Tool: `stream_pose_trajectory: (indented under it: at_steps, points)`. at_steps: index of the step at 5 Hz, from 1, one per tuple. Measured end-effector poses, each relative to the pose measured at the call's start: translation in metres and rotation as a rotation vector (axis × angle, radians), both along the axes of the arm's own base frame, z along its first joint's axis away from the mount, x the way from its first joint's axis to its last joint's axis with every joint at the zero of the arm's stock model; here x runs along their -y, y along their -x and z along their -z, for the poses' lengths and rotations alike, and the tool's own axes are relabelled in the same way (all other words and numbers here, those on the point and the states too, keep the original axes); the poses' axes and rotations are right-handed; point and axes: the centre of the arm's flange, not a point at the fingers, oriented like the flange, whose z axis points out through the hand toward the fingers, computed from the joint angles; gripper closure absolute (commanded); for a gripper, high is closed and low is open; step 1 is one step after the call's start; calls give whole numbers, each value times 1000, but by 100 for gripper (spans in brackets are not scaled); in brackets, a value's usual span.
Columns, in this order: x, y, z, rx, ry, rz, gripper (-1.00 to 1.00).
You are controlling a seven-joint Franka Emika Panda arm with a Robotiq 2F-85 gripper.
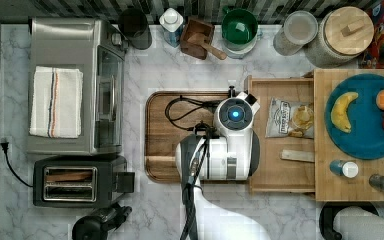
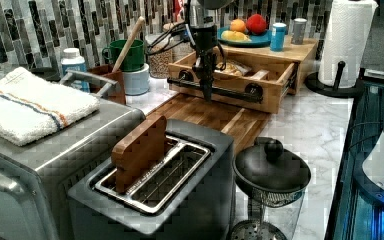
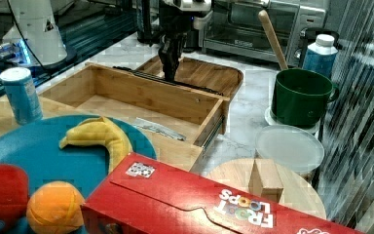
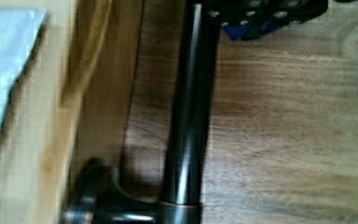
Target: Close the drawer.
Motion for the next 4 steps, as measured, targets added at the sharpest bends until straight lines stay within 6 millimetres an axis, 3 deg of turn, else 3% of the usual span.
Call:
stream_pose_trajectory:
  at_steps: [1,2,4]
  points:
    - [11,-3,9,11,-15,-117,100]
    - [32,-3,13,19,-12,-123,100]
    - [97,5,6,33,23,-43,100]
